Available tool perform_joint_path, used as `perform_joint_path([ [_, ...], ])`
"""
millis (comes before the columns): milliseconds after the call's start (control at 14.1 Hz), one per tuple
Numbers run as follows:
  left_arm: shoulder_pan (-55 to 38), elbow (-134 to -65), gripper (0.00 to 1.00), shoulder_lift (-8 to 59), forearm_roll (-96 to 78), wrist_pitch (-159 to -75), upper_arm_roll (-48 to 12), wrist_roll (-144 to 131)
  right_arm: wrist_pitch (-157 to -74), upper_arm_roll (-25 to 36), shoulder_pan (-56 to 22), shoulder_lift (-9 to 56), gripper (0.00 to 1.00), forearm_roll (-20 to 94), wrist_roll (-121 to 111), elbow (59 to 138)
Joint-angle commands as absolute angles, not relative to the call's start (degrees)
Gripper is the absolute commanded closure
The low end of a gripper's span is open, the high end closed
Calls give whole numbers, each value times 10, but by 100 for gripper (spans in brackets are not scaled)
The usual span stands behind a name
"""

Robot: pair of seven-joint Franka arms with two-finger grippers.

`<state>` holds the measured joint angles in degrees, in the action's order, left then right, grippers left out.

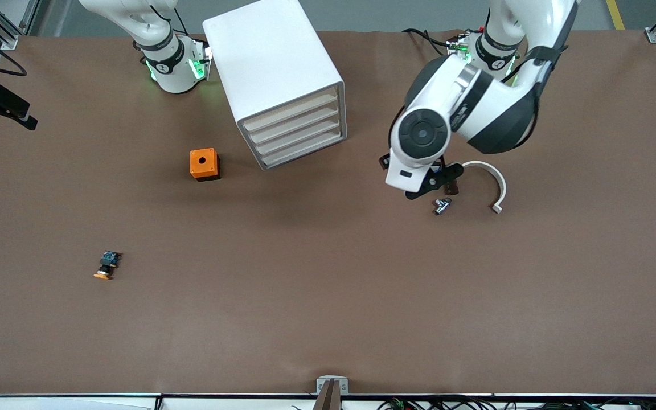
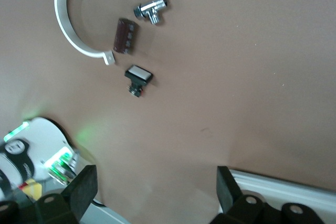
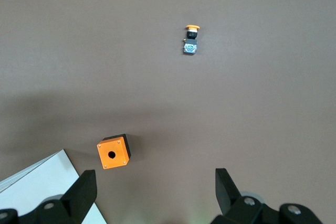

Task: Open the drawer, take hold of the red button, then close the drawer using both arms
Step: 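Reach the left gripper to the white cabinet's drawer handle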

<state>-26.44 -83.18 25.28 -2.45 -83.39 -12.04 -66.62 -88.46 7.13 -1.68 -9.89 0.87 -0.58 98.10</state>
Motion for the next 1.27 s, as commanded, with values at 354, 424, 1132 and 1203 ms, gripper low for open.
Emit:
perform_joint_path([
  [354, -327, -723, 0, 400, -48, -858, -116, -969, -860, 69, -9, -81, 0, 1, -3, 961],
  [424, -326, -709, 0, 415, -74, -858, -115, -972, -862, 69, -9, -68, 0, 1, -4, 960],
  [1132, -316, -683, 0, 497, -365, -860, -91, -1191, -883, 69, 2, 35, 0, -7, -47, 930],
  [1203, -312, -684, 0, 509, -397, -854, -91, -1204, -883, 69, 2, 41, 0, -11, -47, 924],
])
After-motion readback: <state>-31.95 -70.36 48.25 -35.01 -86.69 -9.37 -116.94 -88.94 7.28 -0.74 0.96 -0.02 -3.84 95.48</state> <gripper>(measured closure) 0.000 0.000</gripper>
